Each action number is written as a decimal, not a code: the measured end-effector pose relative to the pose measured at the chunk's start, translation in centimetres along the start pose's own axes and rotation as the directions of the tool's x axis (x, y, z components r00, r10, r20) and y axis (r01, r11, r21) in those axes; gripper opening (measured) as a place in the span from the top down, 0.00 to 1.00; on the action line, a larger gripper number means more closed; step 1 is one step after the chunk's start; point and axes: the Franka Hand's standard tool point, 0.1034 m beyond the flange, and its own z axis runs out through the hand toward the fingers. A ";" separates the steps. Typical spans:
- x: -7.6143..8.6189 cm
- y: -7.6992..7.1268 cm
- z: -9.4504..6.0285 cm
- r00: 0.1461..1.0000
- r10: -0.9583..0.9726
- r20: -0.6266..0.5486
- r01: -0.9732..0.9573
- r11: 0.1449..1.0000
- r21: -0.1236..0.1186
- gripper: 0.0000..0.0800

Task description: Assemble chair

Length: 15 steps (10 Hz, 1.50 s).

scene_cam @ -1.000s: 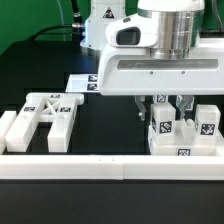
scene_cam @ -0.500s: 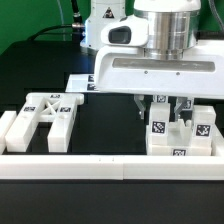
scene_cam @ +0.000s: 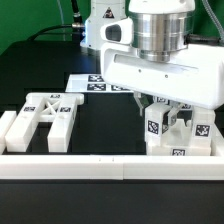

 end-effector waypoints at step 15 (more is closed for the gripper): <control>-0.6 -0.6 0.0 1.000 -0.003 -0.006 0.003 1.000 -0.007 0.19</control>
Offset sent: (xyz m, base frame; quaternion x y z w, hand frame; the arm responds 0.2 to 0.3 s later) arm -0.0012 0.0071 0.0009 -0.0055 -0.0129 0.2525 0.9675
